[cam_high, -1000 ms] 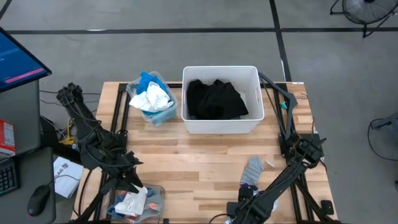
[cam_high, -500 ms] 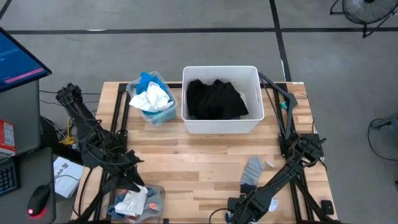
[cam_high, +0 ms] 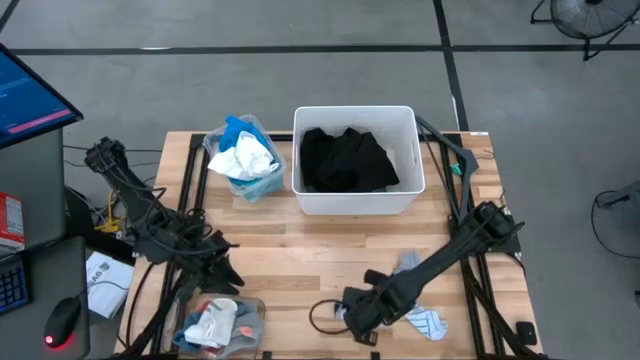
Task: Pick & Place Cloths
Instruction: Put the top white sock into the transparent bin
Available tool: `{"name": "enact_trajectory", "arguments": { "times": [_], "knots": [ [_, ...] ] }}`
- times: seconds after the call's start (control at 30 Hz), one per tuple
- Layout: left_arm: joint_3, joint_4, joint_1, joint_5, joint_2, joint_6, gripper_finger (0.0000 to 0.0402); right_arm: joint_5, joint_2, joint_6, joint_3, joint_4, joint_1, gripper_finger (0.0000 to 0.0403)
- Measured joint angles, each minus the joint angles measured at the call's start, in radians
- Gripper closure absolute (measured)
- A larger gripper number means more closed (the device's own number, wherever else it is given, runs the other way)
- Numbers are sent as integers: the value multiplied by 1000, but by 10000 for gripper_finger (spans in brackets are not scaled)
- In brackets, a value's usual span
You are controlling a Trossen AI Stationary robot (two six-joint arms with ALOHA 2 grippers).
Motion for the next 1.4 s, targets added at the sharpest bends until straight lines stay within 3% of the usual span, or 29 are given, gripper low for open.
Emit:
{"name": "enact_trajectory", "arguments": {
  "times": [0.2,0.3,0.43,0.57,0.7,0.87,1.07,1.4],
  "knots": [
    [0,1,21,-61,0,74,262,120,-122,15,9,-11,-24,402],
    [0,2,23,-142,0,130,262,199,-179,26,10,5,-25,402],
    [0,24,24,-275,2,312,252,283,-257,29,10,54,-34,402],
    [0,78,34,-342,4,491,217,341,-309,0,10,111,-55,403],
    [0,123,81,-344,31,626,170,362,-331,-42,11,169,-90,403],
    [0,177,166,-301,111,671,127,357,-332,-106,10,244,-134,403],
    [0,278,270,-151,242,673,121,357,-331,-172,10,334,-199,403],
    [0,383,372,-141,341,676,119,355,-330,-211,10,400,-242,403]
  ]
}}
